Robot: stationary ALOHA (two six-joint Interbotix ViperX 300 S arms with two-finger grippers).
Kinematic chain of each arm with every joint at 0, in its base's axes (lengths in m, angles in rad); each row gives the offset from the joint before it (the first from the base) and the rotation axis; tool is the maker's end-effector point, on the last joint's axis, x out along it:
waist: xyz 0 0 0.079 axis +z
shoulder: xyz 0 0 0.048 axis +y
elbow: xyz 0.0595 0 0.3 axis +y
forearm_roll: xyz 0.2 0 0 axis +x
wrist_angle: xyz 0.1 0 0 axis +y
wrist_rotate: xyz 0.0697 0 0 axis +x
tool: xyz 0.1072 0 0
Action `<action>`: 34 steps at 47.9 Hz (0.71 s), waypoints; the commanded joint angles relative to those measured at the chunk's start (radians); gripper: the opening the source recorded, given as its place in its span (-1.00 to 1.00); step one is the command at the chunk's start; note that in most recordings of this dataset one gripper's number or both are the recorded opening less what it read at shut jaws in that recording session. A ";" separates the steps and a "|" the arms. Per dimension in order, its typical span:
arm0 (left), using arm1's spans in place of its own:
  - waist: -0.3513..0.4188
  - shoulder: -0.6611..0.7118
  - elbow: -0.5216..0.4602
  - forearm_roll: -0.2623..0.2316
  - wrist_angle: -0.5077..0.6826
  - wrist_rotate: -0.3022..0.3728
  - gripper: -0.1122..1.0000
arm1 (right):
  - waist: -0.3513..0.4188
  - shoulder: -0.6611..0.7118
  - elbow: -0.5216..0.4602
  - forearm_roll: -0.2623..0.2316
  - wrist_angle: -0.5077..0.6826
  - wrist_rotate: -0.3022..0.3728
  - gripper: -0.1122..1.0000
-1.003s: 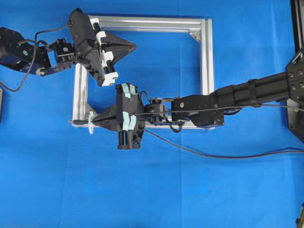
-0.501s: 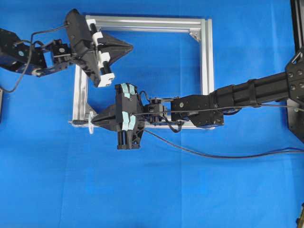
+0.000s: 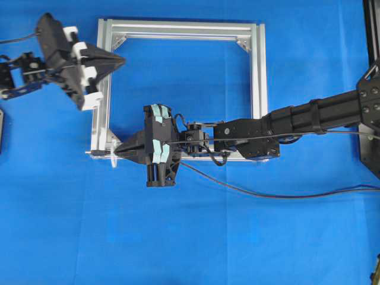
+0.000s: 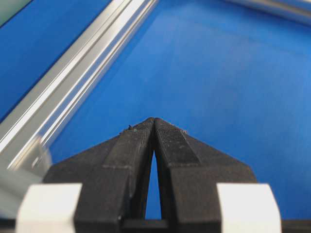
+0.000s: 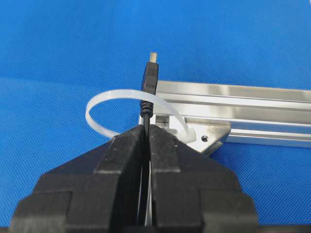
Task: Insert the wire through the string loop located on the left side.
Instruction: 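Move the left gripper open toward the plug below the loop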
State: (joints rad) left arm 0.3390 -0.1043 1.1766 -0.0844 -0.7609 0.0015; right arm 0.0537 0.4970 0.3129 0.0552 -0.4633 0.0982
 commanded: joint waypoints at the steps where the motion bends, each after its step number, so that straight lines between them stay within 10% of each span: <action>1: 0.012 -0.058 0.035 0.002 -0.003 0.002 -0.79 | -0.003 -0.023 -0.015 0.000 -0.003 -0.002 -0.97; 34: 0.028 -0.167 0.106 0.003 0.071 0.000 -0.79 | -0.003 -0.023 -0.014 0.000 -0.003 -0.002 -0.97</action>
State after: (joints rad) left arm 0.3728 -0.2577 1.2855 -0.0844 -0.6857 0.0031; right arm 0.0522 0.4985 0.3129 0.0552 -0.4617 0.0982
